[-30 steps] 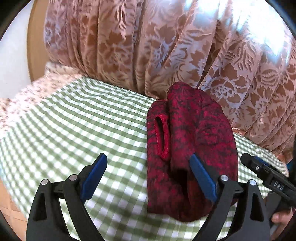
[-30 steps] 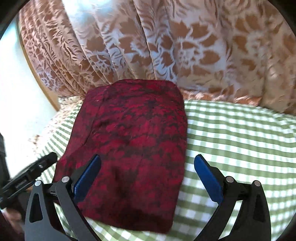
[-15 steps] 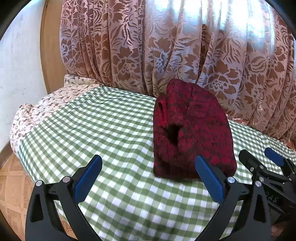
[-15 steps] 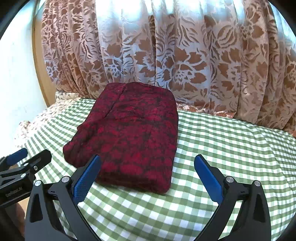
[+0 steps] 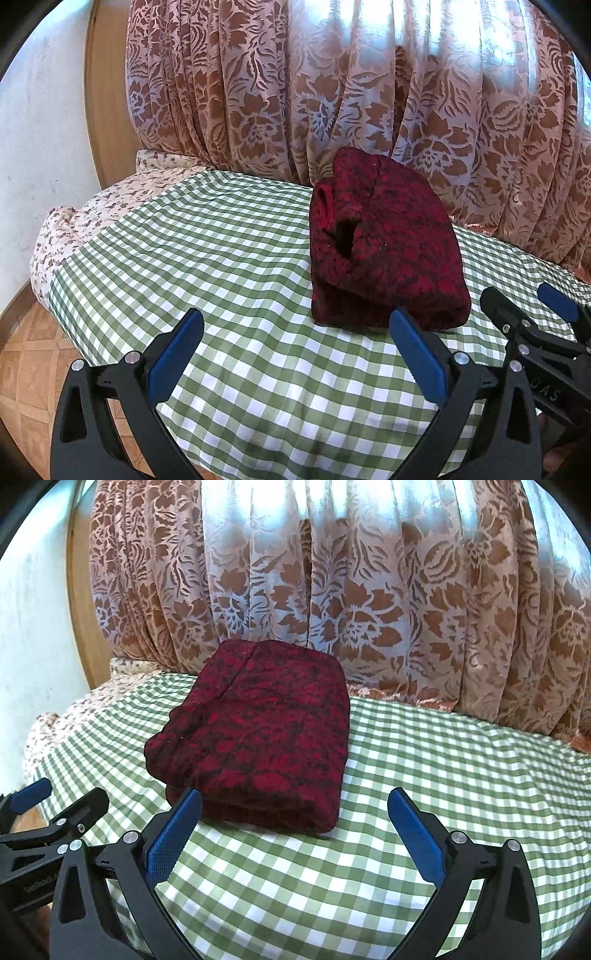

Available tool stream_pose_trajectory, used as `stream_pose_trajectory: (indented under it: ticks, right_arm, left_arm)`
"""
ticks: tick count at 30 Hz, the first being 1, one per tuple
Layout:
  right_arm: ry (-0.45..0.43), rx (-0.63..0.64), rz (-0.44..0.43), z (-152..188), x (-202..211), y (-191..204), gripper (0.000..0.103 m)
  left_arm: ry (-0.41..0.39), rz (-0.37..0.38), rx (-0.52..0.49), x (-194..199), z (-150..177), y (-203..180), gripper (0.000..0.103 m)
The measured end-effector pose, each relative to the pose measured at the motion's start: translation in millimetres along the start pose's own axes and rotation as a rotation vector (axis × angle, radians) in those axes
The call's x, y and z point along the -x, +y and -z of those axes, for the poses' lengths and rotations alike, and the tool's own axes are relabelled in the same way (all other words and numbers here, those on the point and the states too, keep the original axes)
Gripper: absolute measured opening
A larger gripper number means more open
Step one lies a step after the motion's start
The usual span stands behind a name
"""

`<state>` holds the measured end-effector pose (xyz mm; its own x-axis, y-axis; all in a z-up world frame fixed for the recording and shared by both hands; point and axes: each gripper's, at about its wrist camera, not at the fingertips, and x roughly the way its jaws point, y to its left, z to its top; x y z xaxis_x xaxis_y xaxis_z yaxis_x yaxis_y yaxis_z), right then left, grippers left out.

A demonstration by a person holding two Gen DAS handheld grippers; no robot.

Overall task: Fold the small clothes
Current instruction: 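Release the sweater and withdraw both grippers open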

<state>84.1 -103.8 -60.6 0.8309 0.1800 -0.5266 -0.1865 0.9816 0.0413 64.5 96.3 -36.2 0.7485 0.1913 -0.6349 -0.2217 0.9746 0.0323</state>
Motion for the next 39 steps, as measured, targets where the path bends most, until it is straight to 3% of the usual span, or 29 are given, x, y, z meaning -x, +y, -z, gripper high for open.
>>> stream_pose_trajectory:
  ticks: [13, 39]
  right_arm:
    - [-0.014, -0.026, 0.037, 3.7, 9.2, -4.1, 0.100]
    - [-0.022, -0.017, 0.029, 1.6, 12.9, 2.6, 0.100]
  left_arm:
    - [-0.025, -0.017, -0.001, 8.6, 0.0, 0.3, 0.100]
    - [-0.046, -0.032, 0.001, 19.1, -5.1, 5.7, 0.100]
